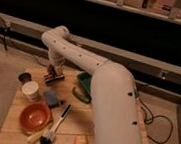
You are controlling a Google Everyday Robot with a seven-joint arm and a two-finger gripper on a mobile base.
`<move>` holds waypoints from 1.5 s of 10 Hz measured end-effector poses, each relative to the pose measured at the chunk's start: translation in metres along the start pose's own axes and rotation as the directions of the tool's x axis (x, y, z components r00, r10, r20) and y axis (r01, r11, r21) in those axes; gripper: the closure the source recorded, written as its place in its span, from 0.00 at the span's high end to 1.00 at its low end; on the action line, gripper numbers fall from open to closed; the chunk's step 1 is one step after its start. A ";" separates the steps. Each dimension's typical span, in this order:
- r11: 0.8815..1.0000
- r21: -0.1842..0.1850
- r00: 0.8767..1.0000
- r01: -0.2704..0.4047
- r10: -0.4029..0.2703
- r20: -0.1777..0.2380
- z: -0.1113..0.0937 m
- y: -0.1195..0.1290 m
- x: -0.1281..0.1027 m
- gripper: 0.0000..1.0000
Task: Place grapes in paper cup
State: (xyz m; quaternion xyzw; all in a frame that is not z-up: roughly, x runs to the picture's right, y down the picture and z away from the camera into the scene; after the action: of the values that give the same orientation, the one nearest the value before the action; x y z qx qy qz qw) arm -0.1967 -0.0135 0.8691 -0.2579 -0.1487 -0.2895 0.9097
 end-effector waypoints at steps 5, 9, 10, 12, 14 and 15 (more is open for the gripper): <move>0.993 0.033 0.992 0.117 -0.119 0.042 -0.008 -0.056 -0.063 0.00; 0.983 0.039 0.979 0.179 -0.182 0.097 -0.020 -0.065 -0.122 0.00; 0.982 0.036 0.976 0.186 -0.189 0.113 -0.024 -0.061 -0.135 0.00; 0.978 0.033 0.969 0.207 -0.209 0.135 -0.032 -0.056 -0.162 0.00; 0.974 0.019 0.963 0.224 -0.224 0.152 -0.037 -0.050 -0.178 0.00; 0.974 0.009 0.962 0.225 -0.224 0.156 -0.038 -0.047 -0.182 0.00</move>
State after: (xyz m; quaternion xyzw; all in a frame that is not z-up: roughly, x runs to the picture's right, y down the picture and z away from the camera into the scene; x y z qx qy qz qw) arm -0.3640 0.0143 0.7798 -0.2654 -0.2465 -0.3702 0.8554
